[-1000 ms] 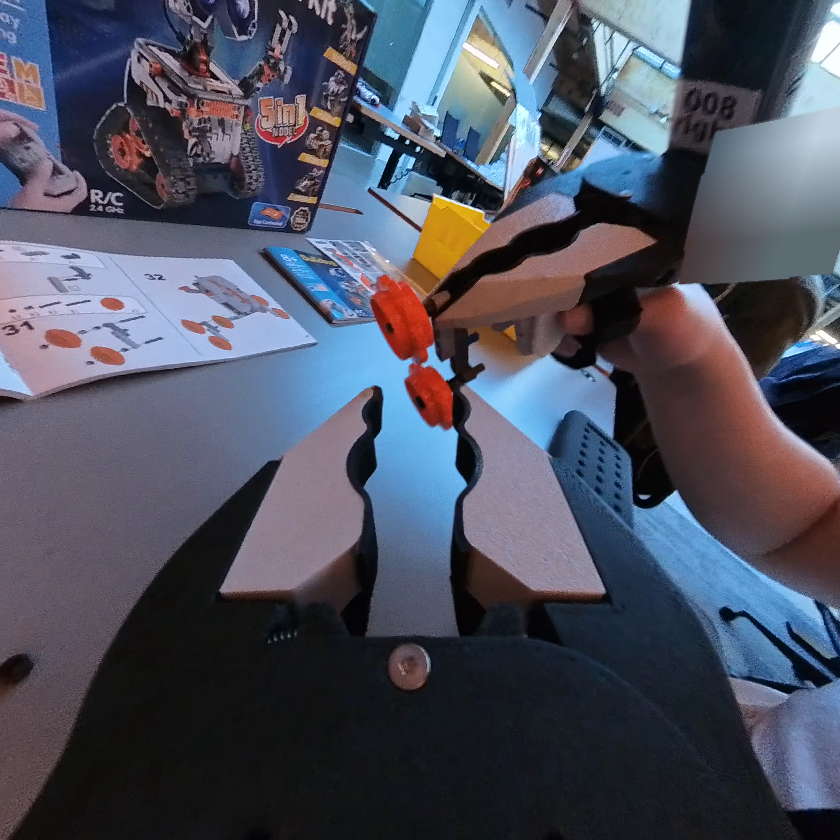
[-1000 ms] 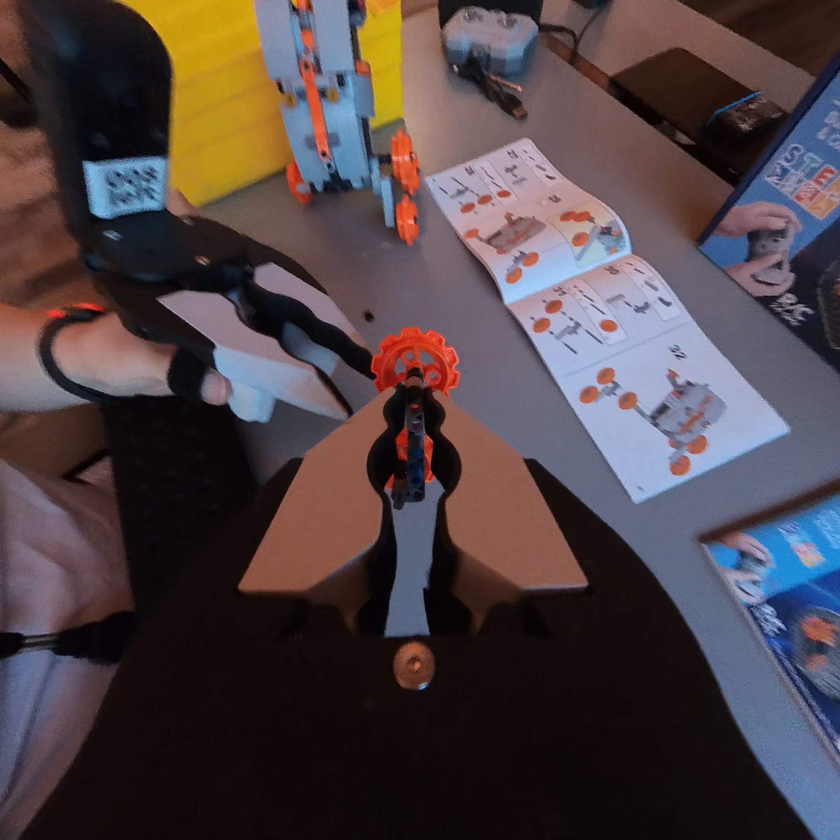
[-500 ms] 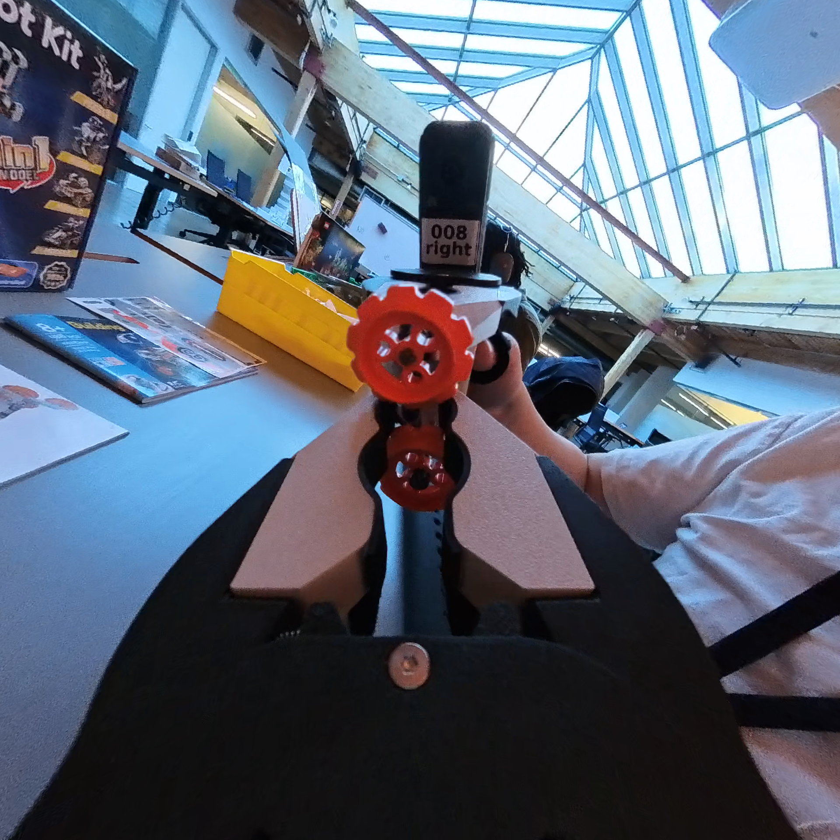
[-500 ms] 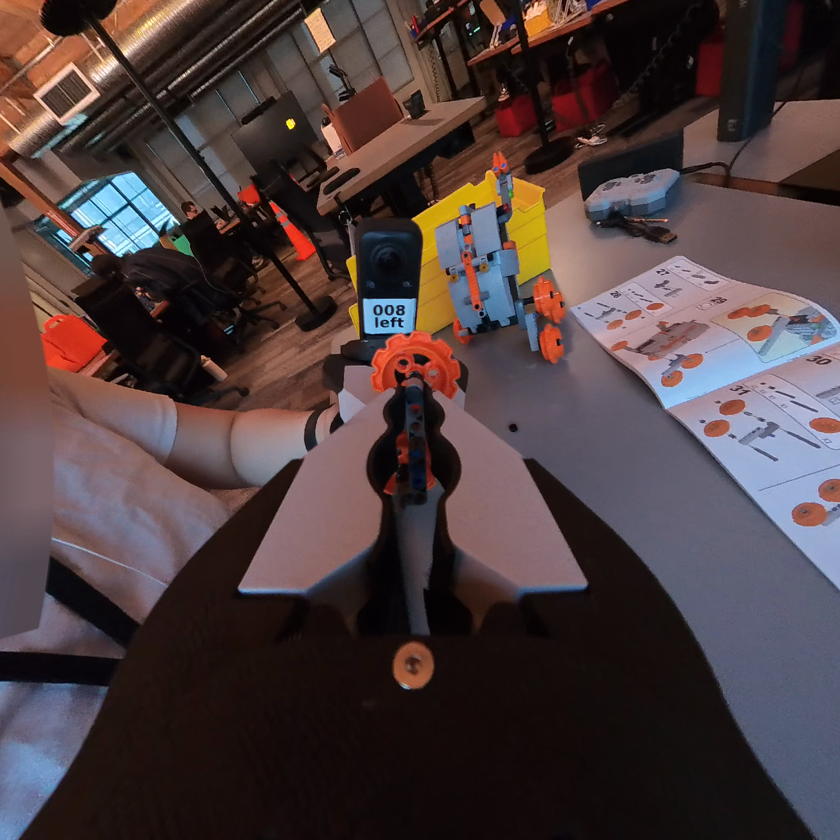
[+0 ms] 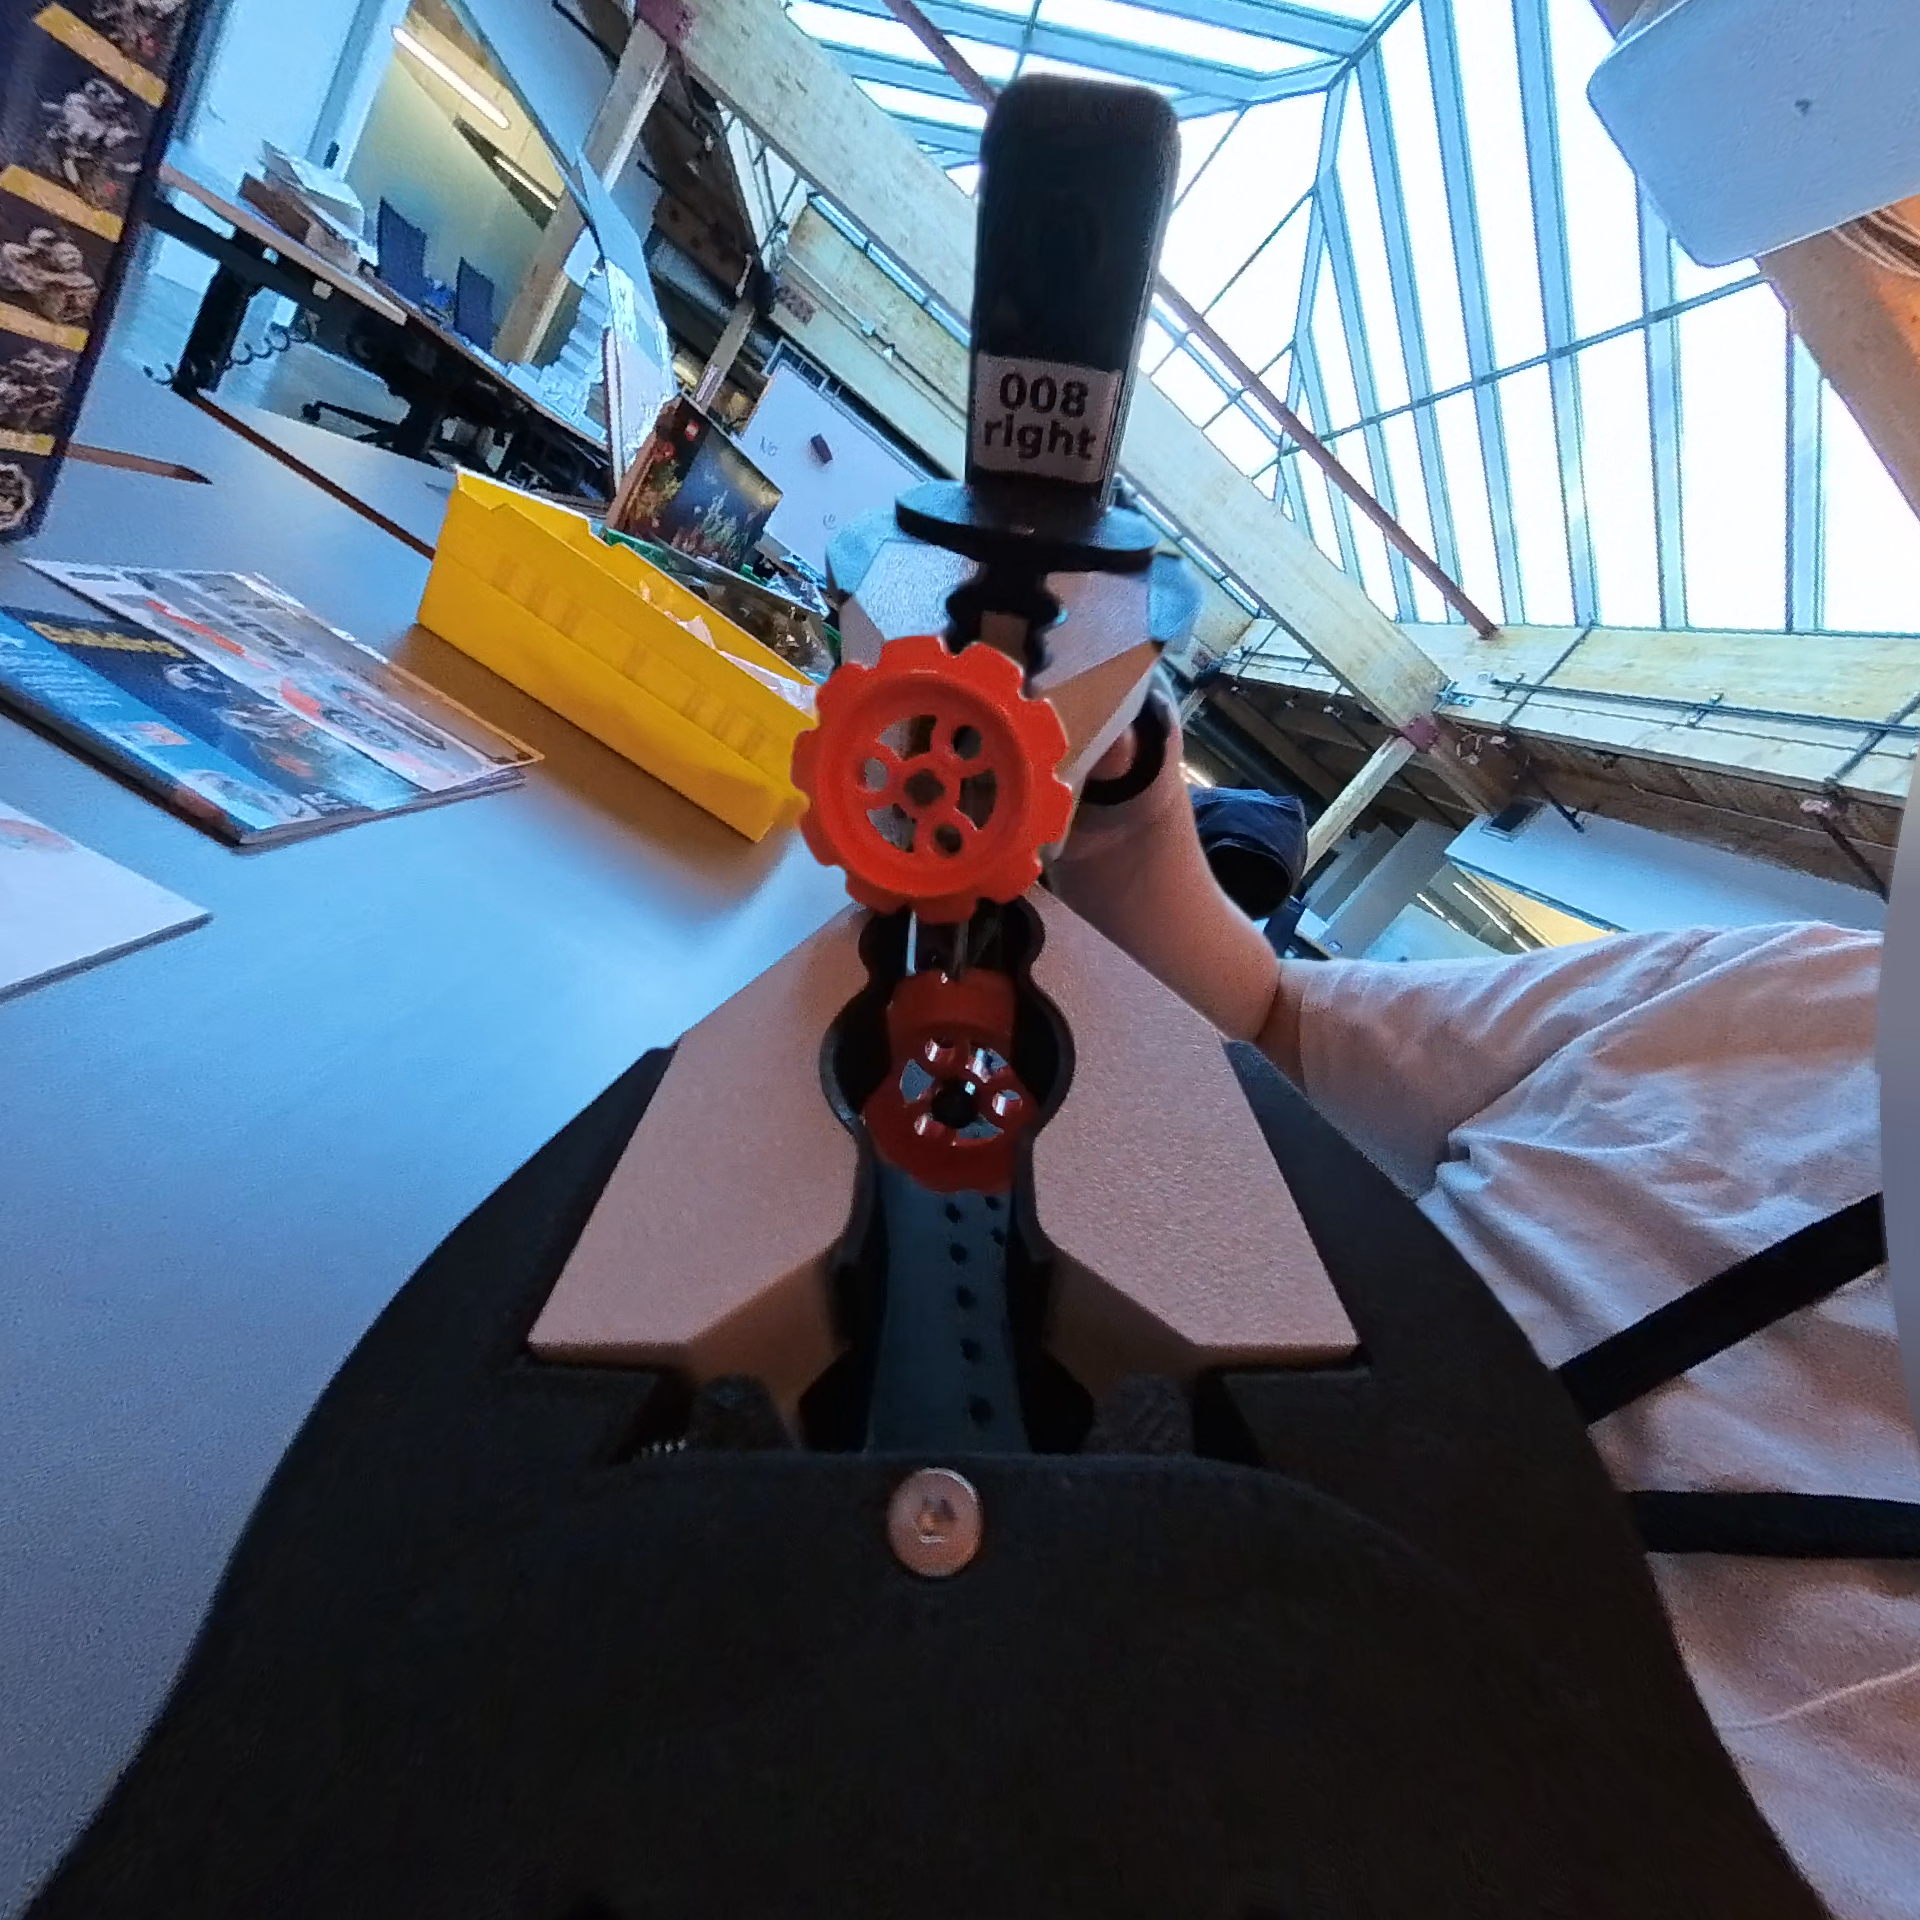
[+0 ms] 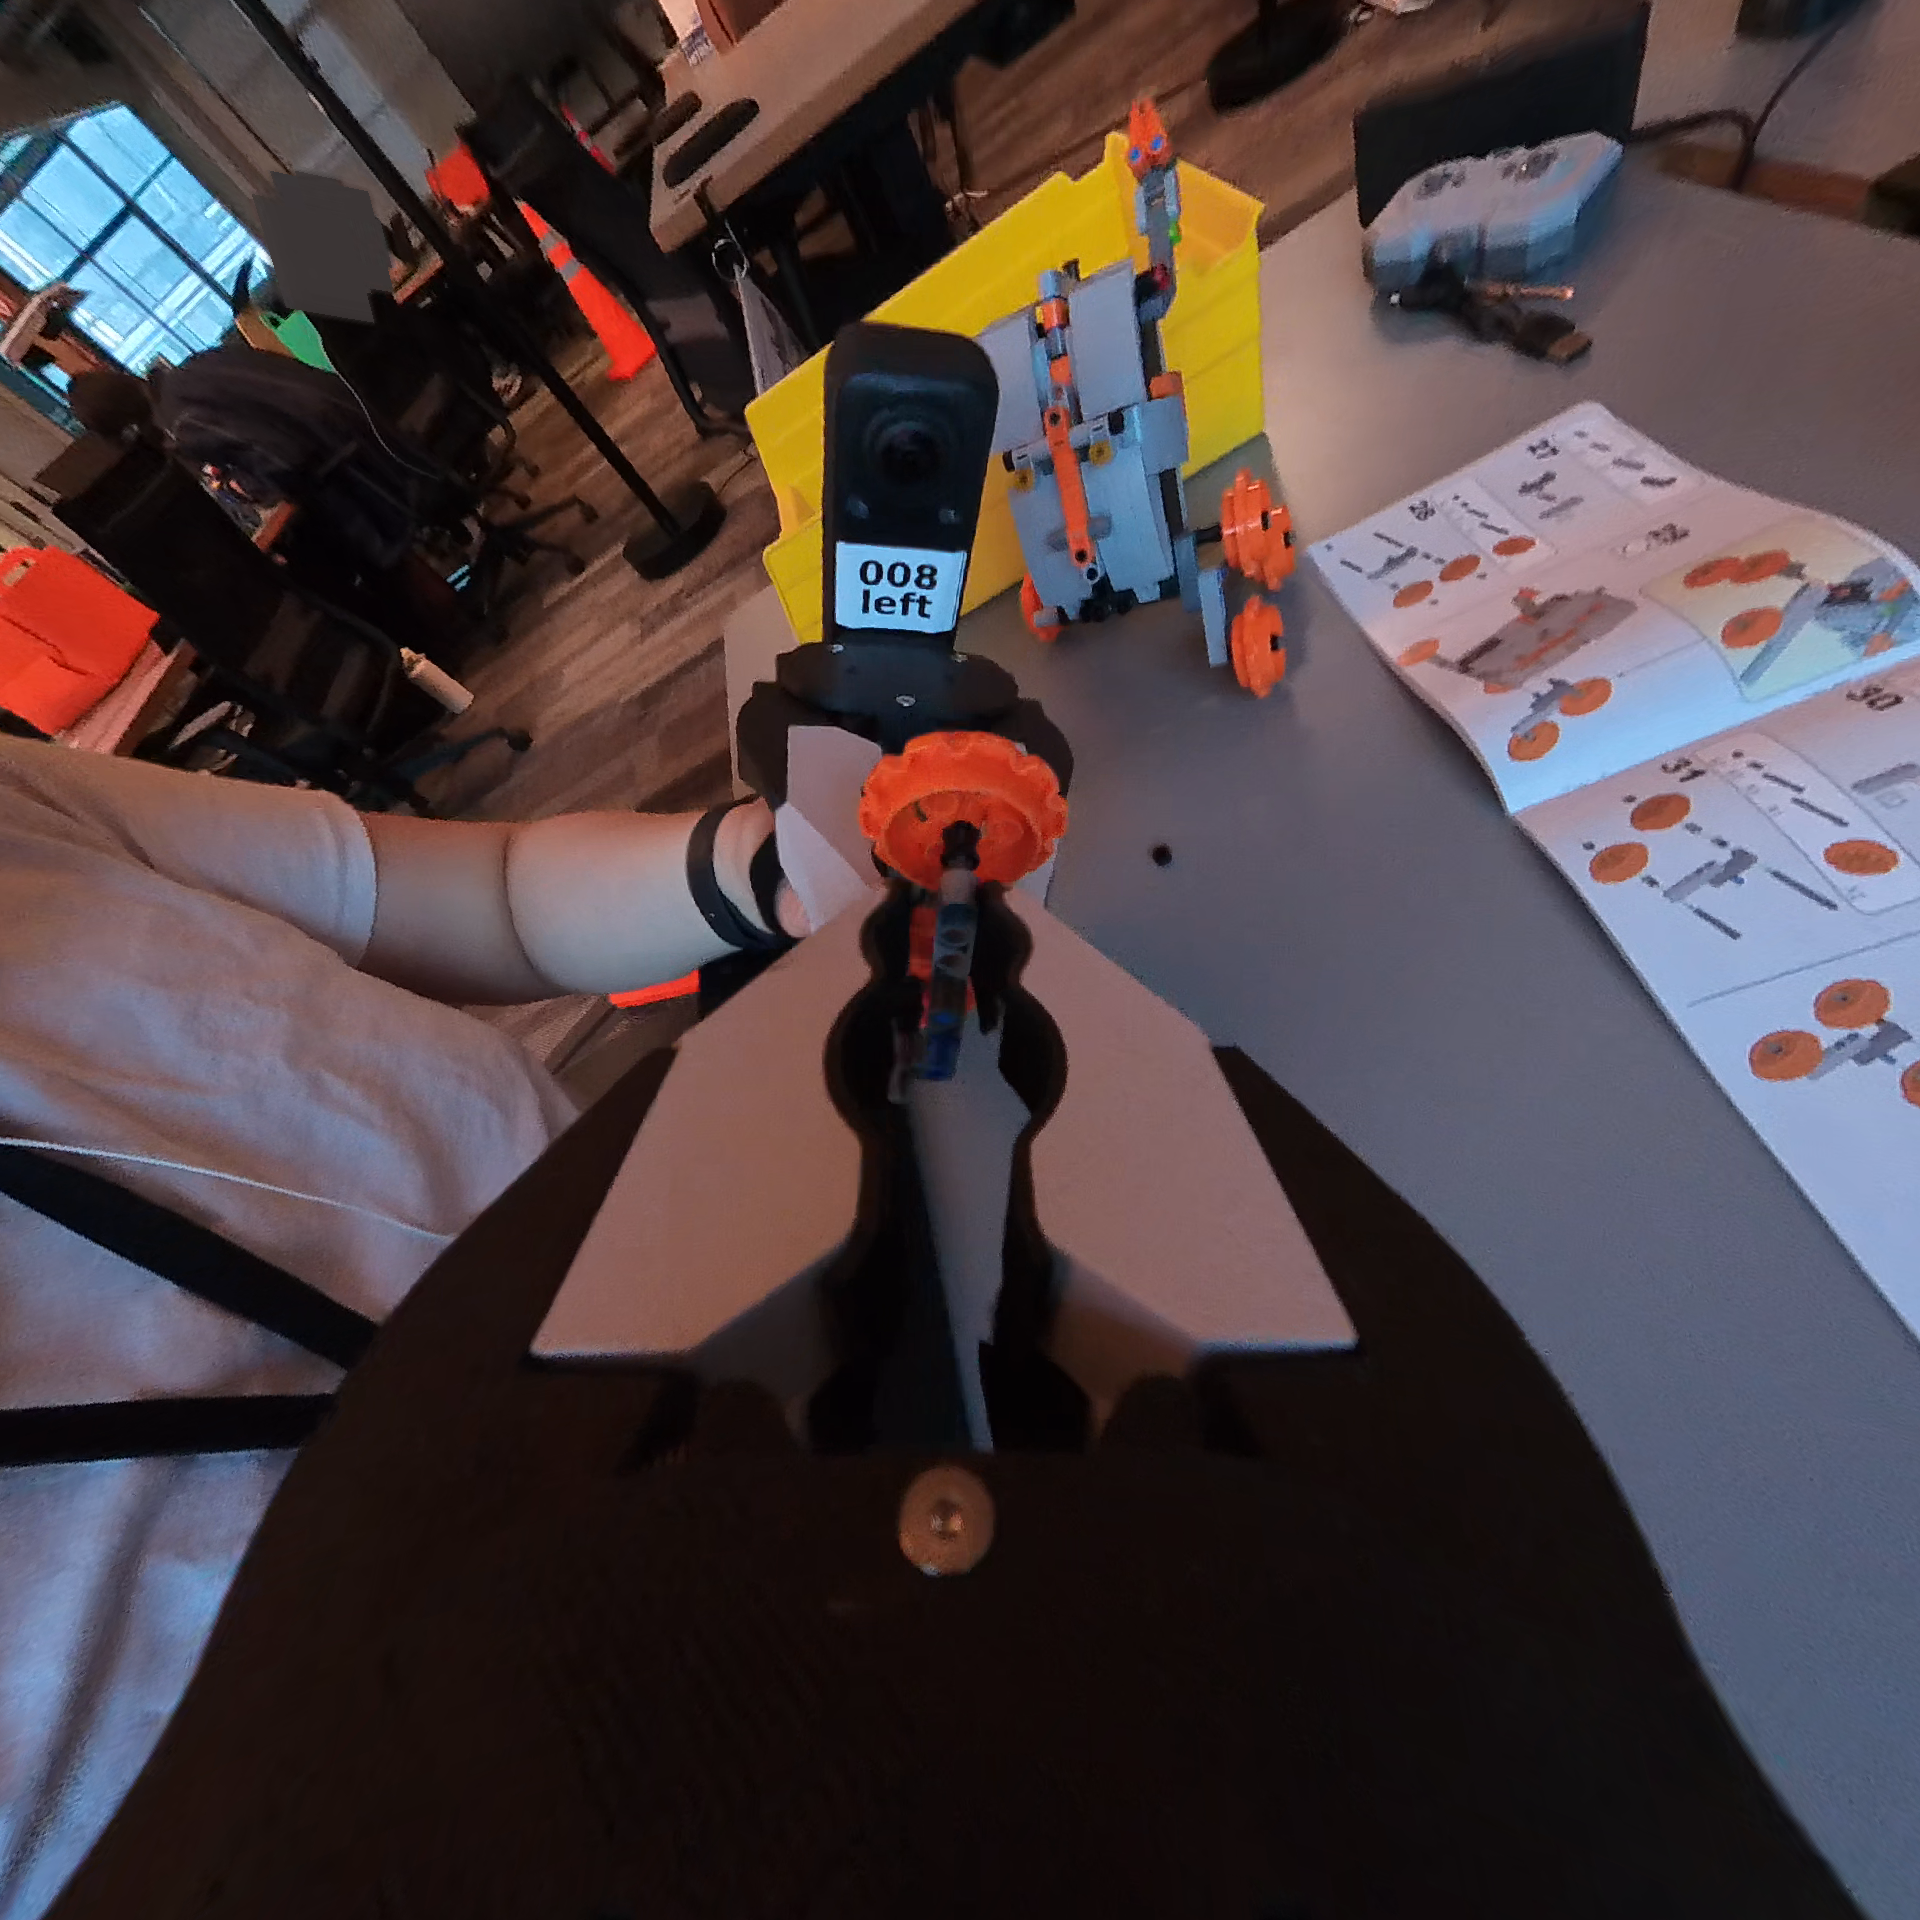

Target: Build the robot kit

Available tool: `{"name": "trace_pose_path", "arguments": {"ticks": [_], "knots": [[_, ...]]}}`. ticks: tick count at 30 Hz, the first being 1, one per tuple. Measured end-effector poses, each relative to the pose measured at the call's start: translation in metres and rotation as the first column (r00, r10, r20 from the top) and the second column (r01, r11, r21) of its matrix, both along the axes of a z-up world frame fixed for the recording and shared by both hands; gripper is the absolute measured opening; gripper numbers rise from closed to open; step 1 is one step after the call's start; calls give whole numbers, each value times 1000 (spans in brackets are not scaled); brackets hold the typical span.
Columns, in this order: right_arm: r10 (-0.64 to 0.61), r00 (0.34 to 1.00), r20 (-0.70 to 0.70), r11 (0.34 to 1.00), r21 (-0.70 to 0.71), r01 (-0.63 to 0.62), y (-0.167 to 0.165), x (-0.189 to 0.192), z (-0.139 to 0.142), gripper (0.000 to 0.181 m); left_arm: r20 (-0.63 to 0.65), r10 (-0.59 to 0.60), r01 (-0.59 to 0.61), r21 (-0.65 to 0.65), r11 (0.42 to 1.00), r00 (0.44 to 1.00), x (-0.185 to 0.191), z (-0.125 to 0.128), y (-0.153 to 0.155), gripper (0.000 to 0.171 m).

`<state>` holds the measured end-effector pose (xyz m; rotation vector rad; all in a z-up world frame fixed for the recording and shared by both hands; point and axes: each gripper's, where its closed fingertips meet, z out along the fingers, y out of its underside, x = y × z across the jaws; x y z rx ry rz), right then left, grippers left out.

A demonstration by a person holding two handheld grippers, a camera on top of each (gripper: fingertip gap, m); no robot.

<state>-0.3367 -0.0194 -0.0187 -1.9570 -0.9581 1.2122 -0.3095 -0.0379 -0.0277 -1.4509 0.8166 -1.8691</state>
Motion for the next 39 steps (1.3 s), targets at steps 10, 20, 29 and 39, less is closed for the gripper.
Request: {"name": "trace_pose_path", "arguments": {"ticks": [10,20,29,39], "knots": [[8,995,103,993,-122,4,11,0,-8,13,-55,11,-12,-9,1000,998,6,-11,0,15],[78,982,172,983,-177,-47,10,-8,-14,10,-72,2,-4,-27,1000,997,3,-15,0,15],[157,946,285,985,-111,-130,2,-6,-19,5,-81,27,-25,17,1000,996,1,-20,-3,37],[242,858,454,965,-20,-262,-17,7,-38,5,-174,31,24,308,951,984,-4,-18,-4,47]]}}
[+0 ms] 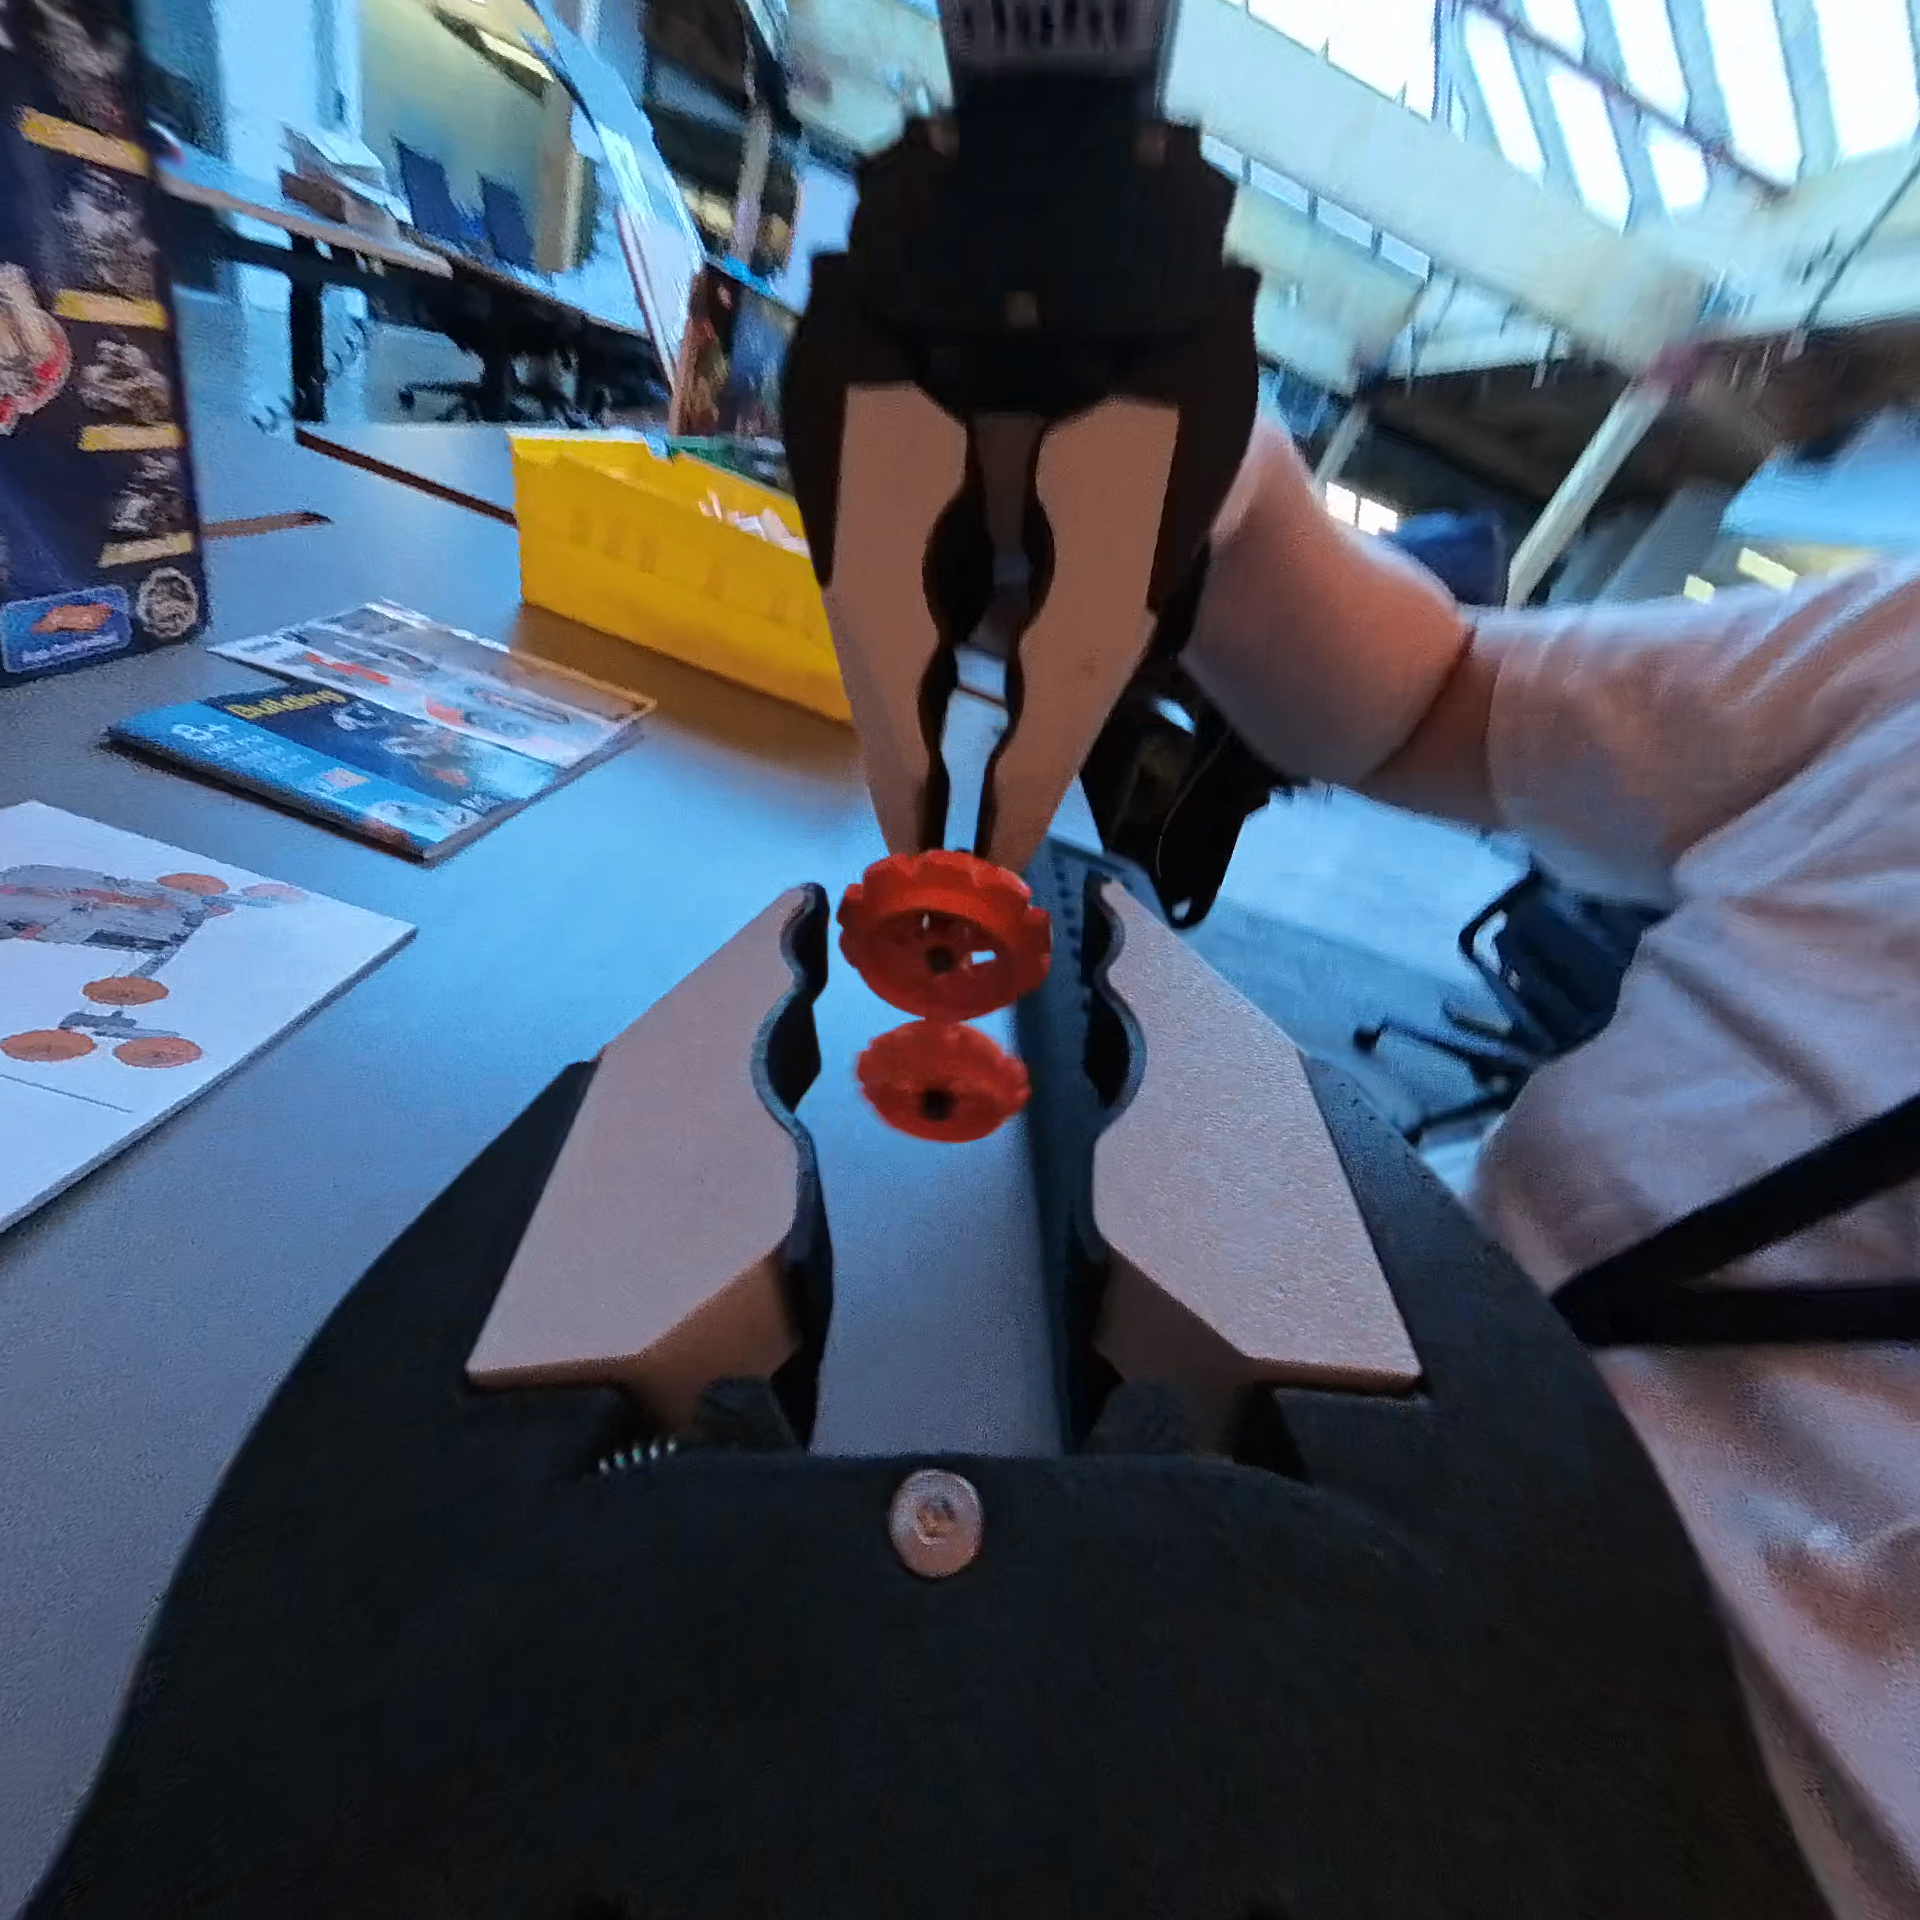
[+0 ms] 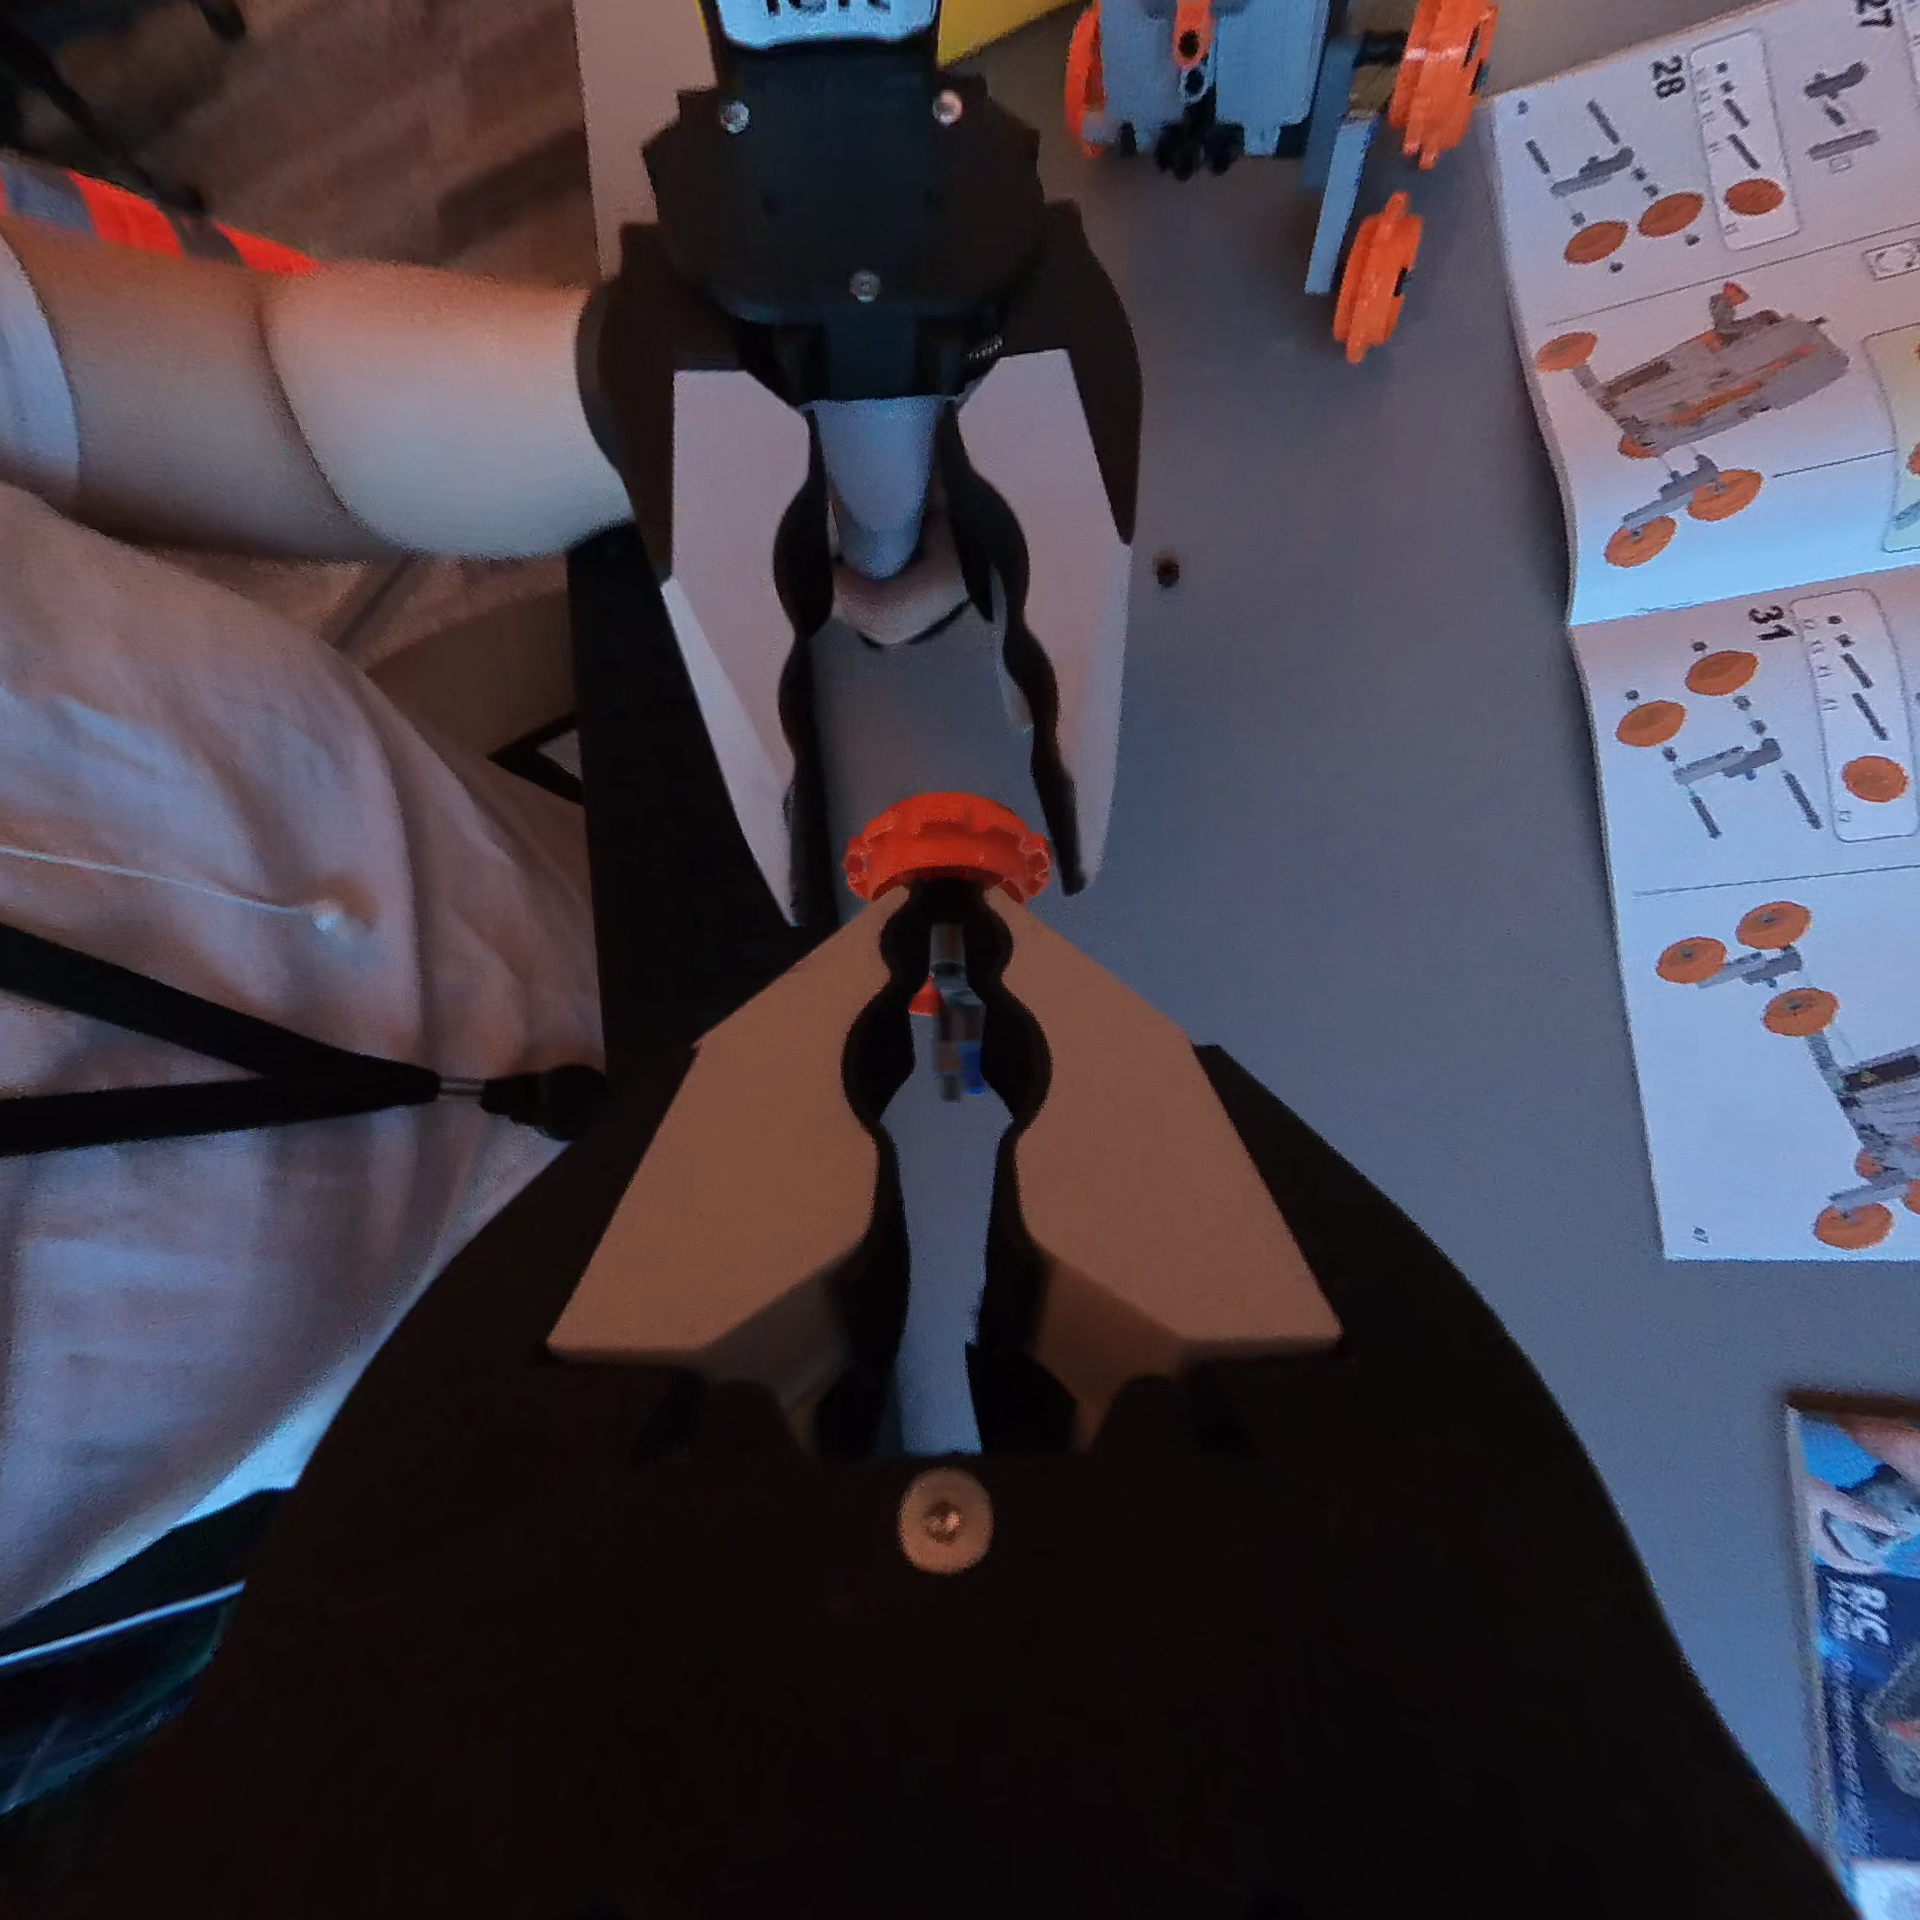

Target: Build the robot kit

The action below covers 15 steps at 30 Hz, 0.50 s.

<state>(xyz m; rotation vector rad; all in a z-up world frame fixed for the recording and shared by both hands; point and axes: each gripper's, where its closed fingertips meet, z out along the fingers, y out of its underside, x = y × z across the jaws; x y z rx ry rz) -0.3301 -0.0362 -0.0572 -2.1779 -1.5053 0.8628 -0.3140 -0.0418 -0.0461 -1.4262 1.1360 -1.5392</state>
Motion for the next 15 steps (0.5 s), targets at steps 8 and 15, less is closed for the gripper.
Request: {"name": "trace_pose_path", "arguments": {"ticks": [8,15], "knots": [[131,987,94,983,119,-141,-8,5,-8,5,-90,-18,31,147,989,996,6,-14,-8,40],[197,964,176,923,300,-243,-11,2,-10,5,-129,21,10,235,972,991,2,-18,-11,40]]}}
